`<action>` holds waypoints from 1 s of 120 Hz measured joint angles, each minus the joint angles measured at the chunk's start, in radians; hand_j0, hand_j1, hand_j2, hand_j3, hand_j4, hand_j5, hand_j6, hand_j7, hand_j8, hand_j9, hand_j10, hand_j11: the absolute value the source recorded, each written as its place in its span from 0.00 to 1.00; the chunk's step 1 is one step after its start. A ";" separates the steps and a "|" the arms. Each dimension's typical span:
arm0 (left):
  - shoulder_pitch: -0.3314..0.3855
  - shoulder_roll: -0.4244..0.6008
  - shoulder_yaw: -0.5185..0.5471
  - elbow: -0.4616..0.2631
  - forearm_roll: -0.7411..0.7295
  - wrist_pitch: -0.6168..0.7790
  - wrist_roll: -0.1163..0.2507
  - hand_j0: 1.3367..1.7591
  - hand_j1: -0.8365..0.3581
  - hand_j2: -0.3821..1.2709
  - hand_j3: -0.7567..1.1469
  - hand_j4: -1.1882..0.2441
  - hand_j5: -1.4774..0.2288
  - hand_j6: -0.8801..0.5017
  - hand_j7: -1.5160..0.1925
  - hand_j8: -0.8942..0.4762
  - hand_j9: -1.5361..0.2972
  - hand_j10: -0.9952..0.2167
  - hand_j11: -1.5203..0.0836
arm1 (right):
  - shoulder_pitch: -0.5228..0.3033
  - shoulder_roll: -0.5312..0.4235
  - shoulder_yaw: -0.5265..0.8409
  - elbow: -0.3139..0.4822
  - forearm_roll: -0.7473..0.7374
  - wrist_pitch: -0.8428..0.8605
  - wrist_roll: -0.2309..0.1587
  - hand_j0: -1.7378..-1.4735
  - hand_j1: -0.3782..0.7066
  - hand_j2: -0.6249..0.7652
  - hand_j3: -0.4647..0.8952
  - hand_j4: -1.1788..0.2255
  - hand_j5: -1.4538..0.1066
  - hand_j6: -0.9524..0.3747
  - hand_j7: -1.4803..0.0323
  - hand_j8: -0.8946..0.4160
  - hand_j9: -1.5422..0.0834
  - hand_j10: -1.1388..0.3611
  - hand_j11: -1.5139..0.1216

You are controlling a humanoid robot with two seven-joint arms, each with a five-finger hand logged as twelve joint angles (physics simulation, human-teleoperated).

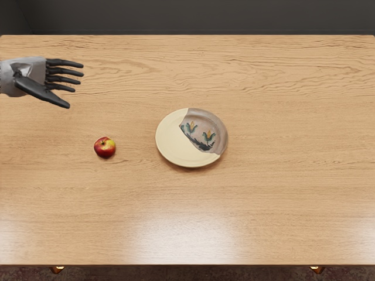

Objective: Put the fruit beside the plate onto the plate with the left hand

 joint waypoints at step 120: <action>-0.323 0.099 0.521 -0.728 0.102 1.003 0.390 0.76 0.75 0.26 0.40 0.66 0.68 0.46 0.70 0.47 0.66 0.62 0.75 | 0.000 0.000 0.001 0.000 0.000 0.000 0.028 0.30 0.07 0.44 0.34 0.81 0.90 0.69 0.95 0.65 0.92 0.73 0.90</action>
